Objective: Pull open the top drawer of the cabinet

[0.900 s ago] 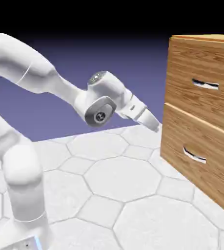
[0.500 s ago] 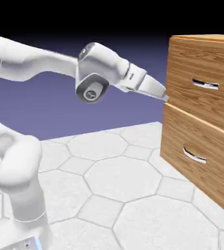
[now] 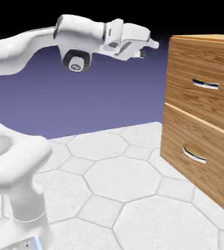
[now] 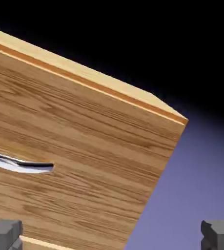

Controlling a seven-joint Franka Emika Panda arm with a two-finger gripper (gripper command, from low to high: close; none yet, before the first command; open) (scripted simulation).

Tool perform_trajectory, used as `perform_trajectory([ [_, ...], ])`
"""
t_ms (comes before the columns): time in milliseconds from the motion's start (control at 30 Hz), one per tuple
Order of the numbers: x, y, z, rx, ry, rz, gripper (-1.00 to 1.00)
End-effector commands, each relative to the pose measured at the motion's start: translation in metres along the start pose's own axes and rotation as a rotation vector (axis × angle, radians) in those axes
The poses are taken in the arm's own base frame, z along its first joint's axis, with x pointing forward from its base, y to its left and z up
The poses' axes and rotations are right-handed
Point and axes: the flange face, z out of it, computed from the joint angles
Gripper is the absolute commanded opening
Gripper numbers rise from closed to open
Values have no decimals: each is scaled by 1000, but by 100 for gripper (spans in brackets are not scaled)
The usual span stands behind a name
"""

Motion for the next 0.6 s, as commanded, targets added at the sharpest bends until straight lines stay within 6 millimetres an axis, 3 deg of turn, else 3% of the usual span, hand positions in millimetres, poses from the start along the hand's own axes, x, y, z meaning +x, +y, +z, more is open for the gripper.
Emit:
perform_trajectory([
  [0,1,-7,-1,6,18,-28,100],
  [167,-1,-43,1,35,97,-179,100],
  [300,-10,-71,16,57,150,-314,100],
  [567,-49,-113,78,95,219,-603,100],
])
